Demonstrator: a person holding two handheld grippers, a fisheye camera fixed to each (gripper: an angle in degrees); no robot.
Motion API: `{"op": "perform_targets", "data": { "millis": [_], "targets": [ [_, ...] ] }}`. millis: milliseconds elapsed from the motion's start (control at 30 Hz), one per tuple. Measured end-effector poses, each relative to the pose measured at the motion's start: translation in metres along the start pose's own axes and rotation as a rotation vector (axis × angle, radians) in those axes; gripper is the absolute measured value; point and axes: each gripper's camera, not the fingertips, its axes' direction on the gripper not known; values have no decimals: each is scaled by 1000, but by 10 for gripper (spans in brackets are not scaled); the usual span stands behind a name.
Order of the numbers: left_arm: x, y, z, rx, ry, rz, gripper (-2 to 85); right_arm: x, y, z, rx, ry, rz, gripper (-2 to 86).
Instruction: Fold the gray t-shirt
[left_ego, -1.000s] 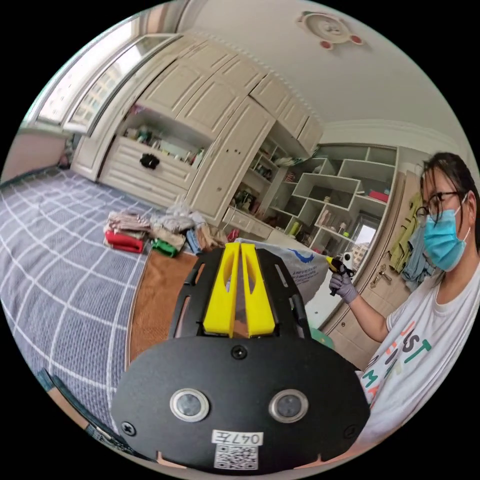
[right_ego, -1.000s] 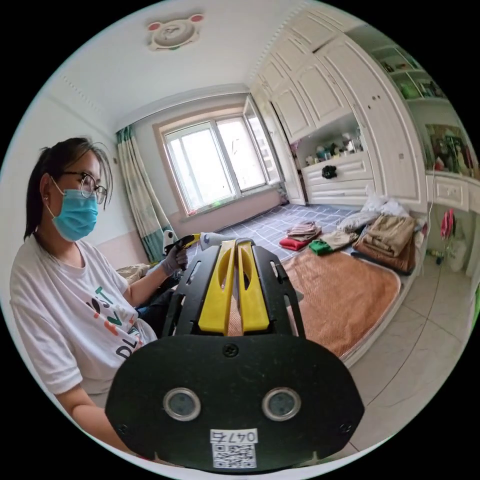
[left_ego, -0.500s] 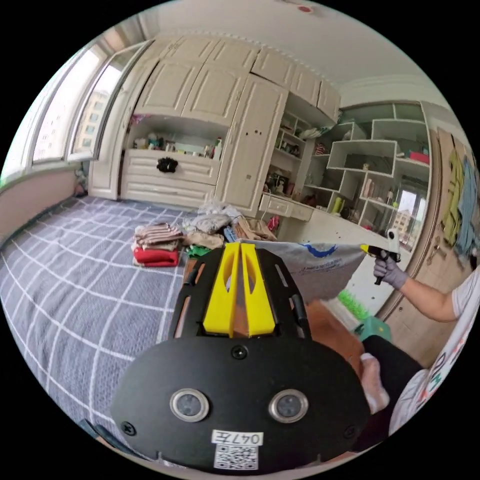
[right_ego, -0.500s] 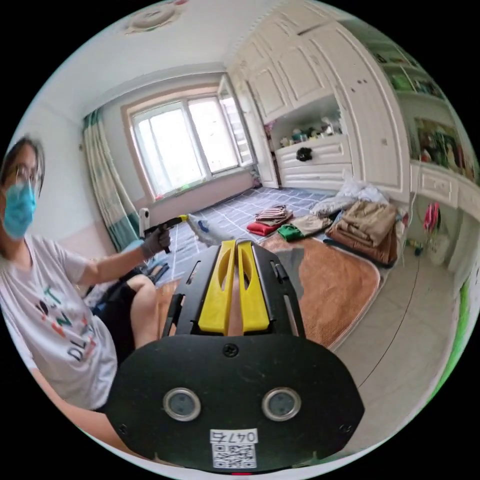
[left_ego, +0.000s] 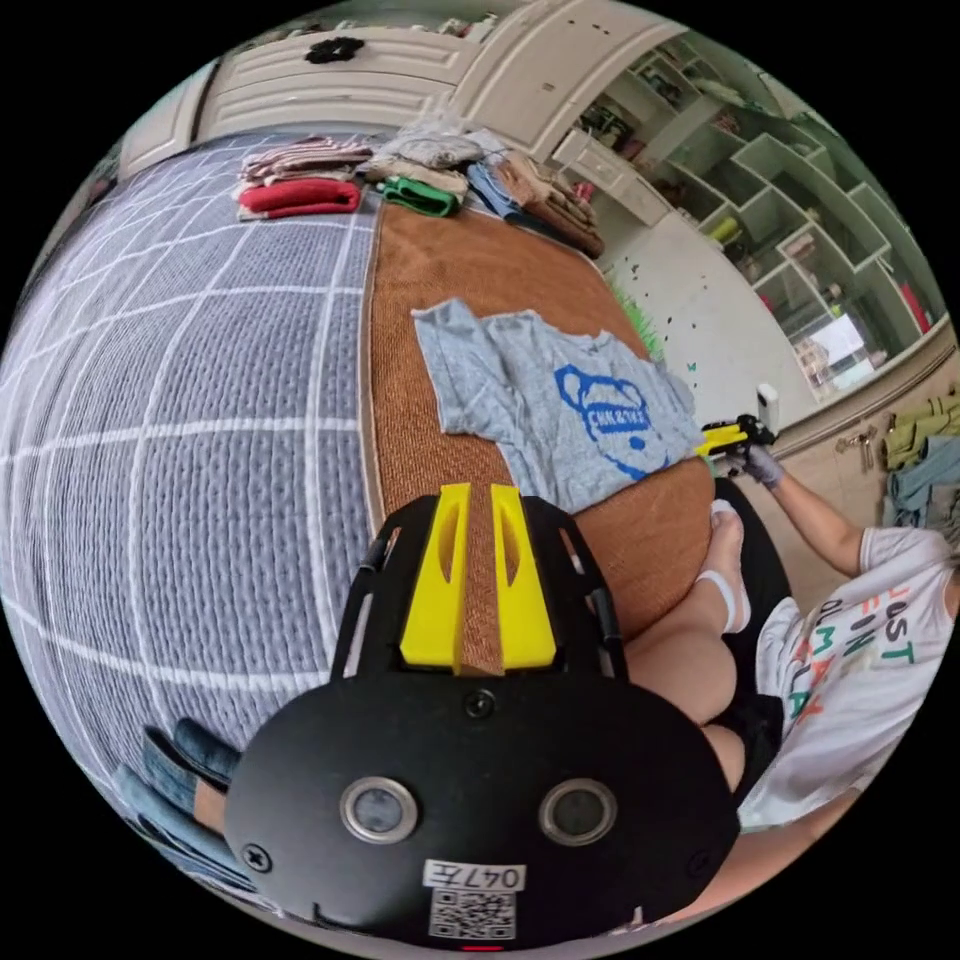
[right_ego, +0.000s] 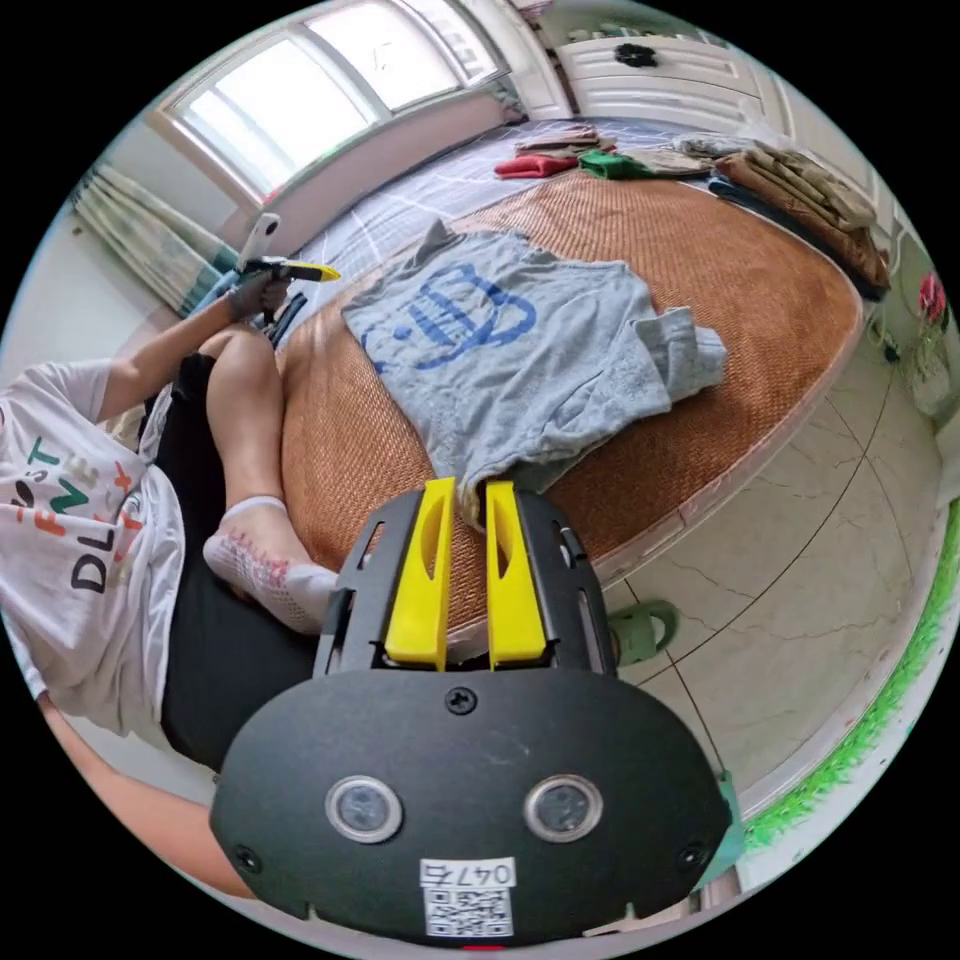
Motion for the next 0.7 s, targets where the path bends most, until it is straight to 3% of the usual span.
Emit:
{"op": "perform_targets", "data": {
  "millis": [100, 167, 333, 467, 700],
  "targets": [
    [2, -29, 4, 25, 157, -60, 59, 2, 6, -16, 65, -8, 51, 40],
    [16, -58, 28, -59, 262, -65, 66, 7, 8, -24, 84, -27, 103, 45],
    [60, -108, 76, -249, 142, -24, 72, 24, 19, -33, 94, -1, 265, 42],
    [80, -134, 106, -293, 129, -38, 34, 33, 29, -35, 175, -69, 337, 38],
    [102, -165, 121, -322, 111, -2, -9, 44, 25, -14, 83, -104, 343, -4]
  ]
}}
